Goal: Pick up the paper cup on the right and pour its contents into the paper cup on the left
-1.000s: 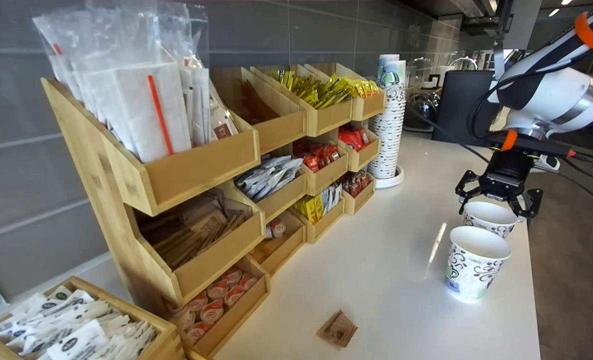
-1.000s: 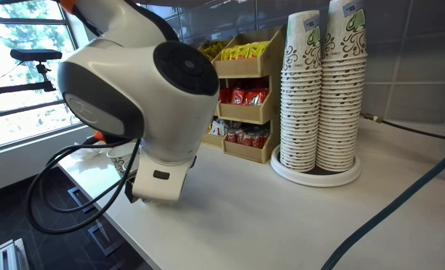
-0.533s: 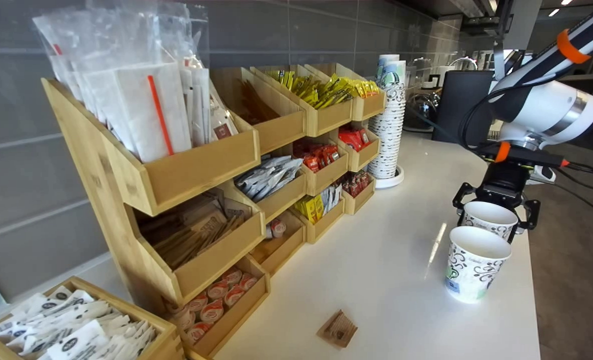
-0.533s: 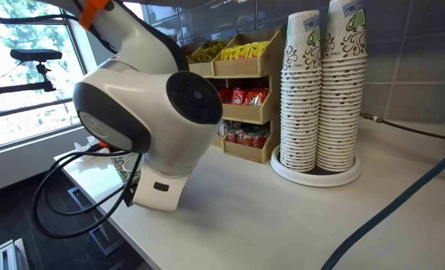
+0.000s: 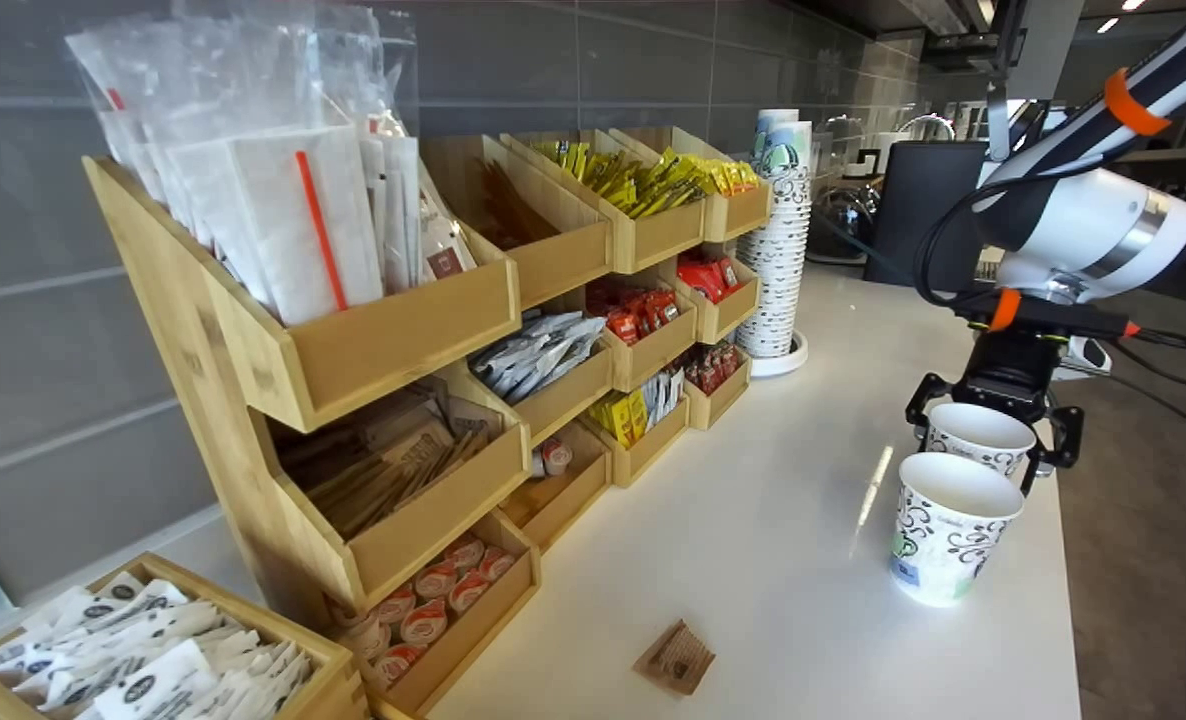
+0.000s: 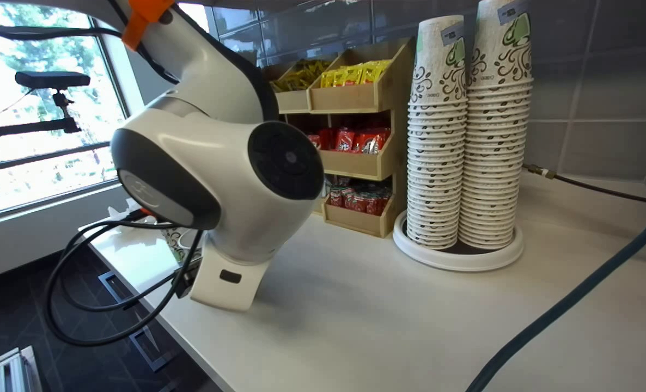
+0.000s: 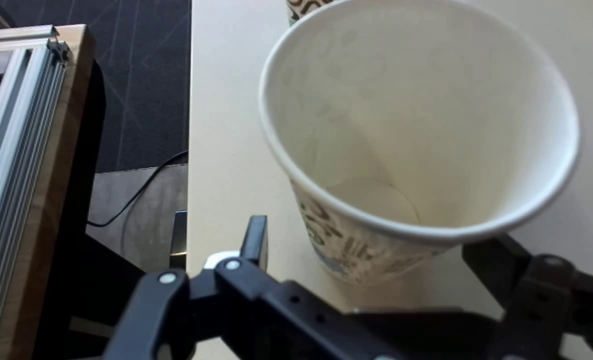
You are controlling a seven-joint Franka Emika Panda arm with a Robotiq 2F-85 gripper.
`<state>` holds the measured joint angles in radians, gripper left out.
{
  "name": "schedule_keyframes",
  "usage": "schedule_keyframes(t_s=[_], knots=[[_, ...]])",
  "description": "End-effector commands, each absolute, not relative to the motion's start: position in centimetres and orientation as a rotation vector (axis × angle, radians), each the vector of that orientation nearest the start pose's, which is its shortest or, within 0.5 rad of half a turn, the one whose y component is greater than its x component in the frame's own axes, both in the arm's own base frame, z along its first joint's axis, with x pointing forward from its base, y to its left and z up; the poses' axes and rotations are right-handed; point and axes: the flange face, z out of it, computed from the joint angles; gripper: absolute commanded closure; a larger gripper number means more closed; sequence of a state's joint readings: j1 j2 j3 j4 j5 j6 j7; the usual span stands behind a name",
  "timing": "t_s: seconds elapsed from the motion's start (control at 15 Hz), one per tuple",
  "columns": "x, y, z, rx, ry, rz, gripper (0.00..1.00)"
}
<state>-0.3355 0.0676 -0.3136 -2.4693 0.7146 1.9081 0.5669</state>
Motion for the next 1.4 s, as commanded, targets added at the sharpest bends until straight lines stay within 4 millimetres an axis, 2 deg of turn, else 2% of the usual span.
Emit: schedule_keyframes(t_s=[0.0,0.4,0.93,1.33], knots=[[35.5,-21.1,24.4,-1.645,1.808,0.737,0.00],[35.7,-20.7,24.0,-1.663,1.824,0.696,0.00],[36.7,-19.2,23.6,-1.715,1.844,0.663,0.00],[36.7,-18.2,22.8,-1.741,1.845,0.674,0.00]])
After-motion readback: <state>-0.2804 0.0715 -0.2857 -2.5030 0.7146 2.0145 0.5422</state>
